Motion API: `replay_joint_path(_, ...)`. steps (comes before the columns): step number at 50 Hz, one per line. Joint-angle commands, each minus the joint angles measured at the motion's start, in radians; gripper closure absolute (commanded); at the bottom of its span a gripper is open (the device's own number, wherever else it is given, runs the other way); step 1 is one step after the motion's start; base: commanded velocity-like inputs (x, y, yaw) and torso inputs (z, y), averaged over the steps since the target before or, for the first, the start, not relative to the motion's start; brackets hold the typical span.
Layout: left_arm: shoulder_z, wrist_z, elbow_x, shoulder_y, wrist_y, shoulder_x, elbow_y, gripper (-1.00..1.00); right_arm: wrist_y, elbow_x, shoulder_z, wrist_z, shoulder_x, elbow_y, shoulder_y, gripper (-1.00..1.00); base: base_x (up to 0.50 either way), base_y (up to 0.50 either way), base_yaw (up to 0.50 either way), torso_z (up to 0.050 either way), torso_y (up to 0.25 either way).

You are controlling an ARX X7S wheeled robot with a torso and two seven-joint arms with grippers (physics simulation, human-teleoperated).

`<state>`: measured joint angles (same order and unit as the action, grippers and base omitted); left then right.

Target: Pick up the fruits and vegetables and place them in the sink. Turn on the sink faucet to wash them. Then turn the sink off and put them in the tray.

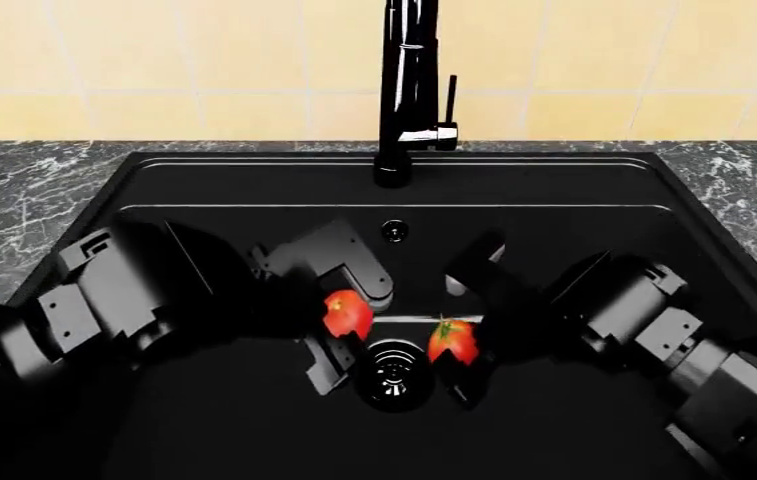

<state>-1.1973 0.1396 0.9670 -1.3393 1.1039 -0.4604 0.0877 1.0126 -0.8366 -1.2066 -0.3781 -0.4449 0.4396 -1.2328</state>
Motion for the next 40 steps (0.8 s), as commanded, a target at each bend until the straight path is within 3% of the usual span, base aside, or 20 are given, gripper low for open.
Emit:
replay_joint_path(1,-0.027,-0.004,-0.012,0.018,-0.006,0.002,0.0,1.0,-0.112,0.105,-0.095,-0.125,0.11,0.204,0.027,1.0,0.0,0.0,0.0,0.0,0.0)
replay_joint_path(17,-0.036,0.009,-0.021,0.023,-0.022,-0.004,0.017,1.0,-0.183,0.147,-0.144,-0.202,0.192,0.352,0.066,1.0,0.0,0.0,0.0,0.0,0.001)
replay_joint_path(18,-0.037,0.01,-0.022,0.023,-0.023,-0.004,0.019,1.0,-0.183,0.148,-0.145,-0.202,0.193,0.355,0.065,-1.0,0.0,0.0,0.0,0.0,0.0)
replay_joint_path(30,-0.039,0.009,-0.023,0.026,-0.027,-0.002,0.022,1.0,-0.14,0.115,-0.105,-0.173,0.163,0.309,0.03,-1.0,0.0,0.0,0.0,0.0,0.0)
replay_joint_path(40,-0.06,0.014,-0.047,0.043,-0.05,0.019,0.053,1.0,-0.016,0.019,-0.01,-0.063,0.046,0.073,-0.029,-1.0,0.0,0.0,0.0,0.0,0.0)
